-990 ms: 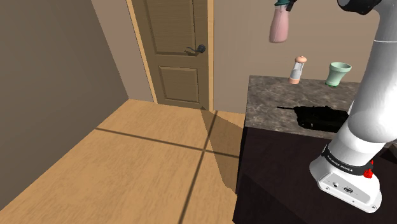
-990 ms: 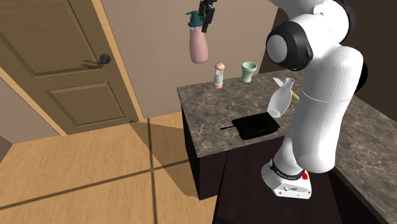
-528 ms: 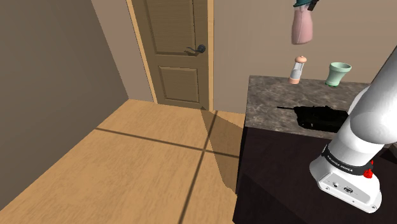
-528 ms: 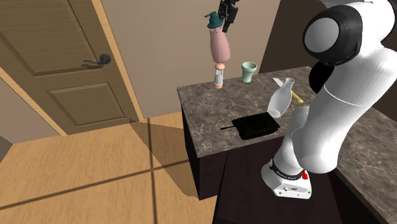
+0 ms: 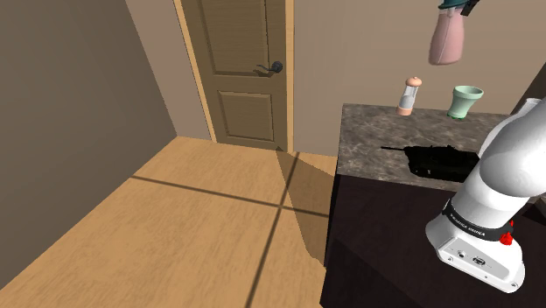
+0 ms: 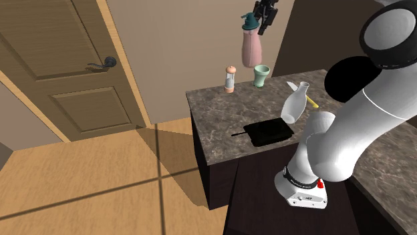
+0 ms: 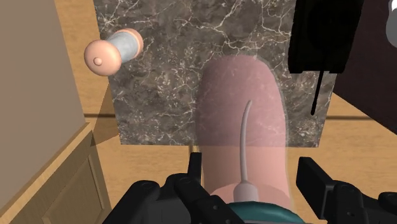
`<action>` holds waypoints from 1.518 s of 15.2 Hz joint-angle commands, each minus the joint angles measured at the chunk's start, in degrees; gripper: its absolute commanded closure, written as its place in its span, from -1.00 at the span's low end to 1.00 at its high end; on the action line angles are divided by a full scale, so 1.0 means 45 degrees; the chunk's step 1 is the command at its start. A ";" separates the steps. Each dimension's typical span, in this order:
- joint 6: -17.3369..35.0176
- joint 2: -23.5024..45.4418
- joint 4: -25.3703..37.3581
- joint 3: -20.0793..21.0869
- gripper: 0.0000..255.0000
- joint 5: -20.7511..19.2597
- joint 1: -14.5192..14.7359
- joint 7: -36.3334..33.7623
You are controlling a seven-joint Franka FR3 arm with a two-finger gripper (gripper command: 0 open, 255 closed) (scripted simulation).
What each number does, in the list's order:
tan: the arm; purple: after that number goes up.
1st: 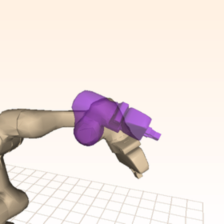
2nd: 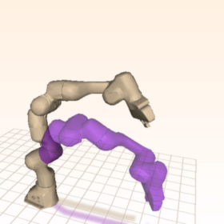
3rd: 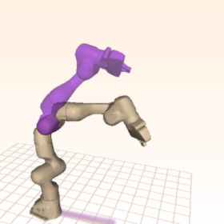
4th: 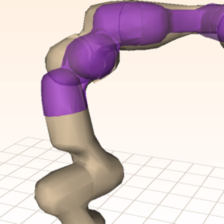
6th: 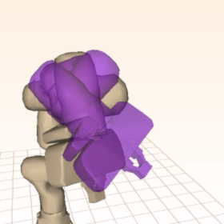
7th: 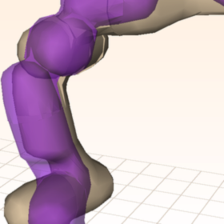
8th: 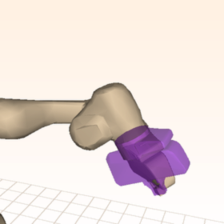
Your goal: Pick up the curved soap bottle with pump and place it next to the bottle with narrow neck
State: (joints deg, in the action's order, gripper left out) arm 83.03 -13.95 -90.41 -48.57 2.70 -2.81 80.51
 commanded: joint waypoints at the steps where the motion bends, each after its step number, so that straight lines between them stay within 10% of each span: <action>1: -0.0159 -0.0686 -0.0351 0.0071 1.00 -0.0501 -0.0251 0.0172; 7: -0.0786 -0.2096 -0.0821 -0.0229 1.00 -0.1601 -0.1042 0.1201; 23: 0.1884 -0.3249 -0.4461 0.0035 1.00 -0.2332 -0.1689 0.1080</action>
State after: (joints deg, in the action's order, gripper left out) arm 90.59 -28.22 -109.31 -48.37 -7.54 -10.19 85.31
